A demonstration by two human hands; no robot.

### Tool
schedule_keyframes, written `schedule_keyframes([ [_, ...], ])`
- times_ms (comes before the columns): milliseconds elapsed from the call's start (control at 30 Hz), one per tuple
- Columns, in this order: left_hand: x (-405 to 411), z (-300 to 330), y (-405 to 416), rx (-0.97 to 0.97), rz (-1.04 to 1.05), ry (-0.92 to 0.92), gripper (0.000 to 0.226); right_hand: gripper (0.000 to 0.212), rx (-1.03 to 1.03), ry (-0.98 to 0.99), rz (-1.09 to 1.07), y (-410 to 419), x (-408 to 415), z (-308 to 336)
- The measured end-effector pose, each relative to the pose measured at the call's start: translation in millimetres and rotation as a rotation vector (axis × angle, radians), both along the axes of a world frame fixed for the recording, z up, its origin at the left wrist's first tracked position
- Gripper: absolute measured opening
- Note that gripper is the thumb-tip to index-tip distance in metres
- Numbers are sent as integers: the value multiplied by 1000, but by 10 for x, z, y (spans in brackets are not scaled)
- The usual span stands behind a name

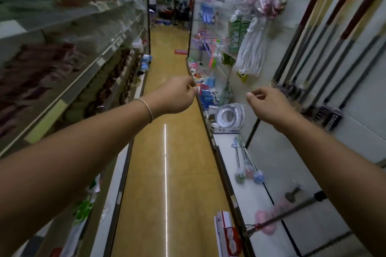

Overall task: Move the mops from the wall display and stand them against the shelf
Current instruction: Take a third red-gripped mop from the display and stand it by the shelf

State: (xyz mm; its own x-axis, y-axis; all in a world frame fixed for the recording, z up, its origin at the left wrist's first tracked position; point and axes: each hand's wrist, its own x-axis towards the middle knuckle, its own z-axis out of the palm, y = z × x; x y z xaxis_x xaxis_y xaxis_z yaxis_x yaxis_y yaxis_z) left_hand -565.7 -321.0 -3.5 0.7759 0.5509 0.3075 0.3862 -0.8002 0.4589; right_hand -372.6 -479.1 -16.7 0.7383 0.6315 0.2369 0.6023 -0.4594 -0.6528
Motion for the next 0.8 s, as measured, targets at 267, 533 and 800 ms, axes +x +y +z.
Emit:
schedule_keyframes([
  [267, 1033, 81, 692, -12, -24, 14, 35, 37, -9, 38, -56, 478, 1150, 24],
  [533, 2390, -64, 773, 3, -178, -22, 34, 40, -20, 28, -161, 416, 1980, 90],
  [800, 3662, -150, 459, 9, -464, -44, 34, 38, 4, 47, -352, 10, 2630, 97],
])
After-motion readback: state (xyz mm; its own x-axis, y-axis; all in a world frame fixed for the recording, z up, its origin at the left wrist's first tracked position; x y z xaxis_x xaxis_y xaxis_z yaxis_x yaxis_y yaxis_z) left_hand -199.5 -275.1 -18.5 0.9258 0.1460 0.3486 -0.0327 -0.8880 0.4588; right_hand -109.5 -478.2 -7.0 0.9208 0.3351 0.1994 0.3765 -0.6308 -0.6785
